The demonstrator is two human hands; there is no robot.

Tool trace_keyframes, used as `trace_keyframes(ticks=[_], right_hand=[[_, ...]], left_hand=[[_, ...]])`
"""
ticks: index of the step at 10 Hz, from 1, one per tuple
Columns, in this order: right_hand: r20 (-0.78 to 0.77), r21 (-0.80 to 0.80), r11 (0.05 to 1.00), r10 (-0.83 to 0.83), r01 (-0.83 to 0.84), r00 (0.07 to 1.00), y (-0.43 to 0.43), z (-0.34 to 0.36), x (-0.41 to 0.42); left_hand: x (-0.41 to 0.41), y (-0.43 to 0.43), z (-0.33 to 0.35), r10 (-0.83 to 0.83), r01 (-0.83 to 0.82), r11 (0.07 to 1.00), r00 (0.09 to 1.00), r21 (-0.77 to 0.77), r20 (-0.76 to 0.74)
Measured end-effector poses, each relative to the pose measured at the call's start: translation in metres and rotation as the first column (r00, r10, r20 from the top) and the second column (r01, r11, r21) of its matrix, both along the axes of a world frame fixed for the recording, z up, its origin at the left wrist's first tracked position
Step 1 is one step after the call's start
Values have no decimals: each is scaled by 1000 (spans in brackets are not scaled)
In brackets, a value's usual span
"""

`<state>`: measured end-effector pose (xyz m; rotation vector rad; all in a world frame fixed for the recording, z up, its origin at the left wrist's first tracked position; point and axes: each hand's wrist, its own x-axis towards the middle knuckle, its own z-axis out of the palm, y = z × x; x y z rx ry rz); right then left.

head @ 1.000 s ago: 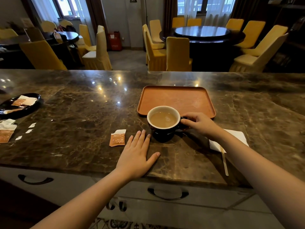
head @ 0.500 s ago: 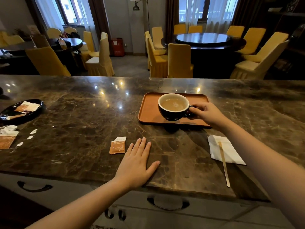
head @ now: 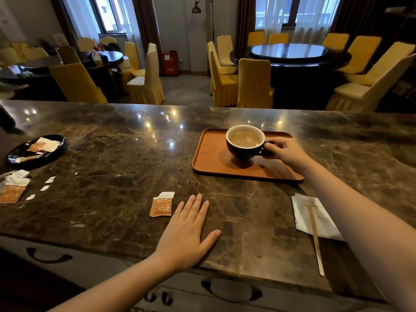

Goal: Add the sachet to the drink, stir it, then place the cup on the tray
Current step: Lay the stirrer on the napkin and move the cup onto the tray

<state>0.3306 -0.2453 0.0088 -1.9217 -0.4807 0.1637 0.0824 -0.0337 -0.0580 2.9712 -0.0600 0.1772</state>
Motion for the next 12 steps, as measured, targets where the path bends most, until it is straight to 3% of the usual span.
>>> trace_keyframes(ticks=[5,12], right_hand=[[-41,8,999,39,-38,998,-6,-9,18],[-62,-114,990,76,-83,995,-5,-8,33]], left_hand=[[-1,-1,2,8,-8,1000,1000,2,-15],[-1,-2,1,9,-10,1000,1000,-5,-20]])
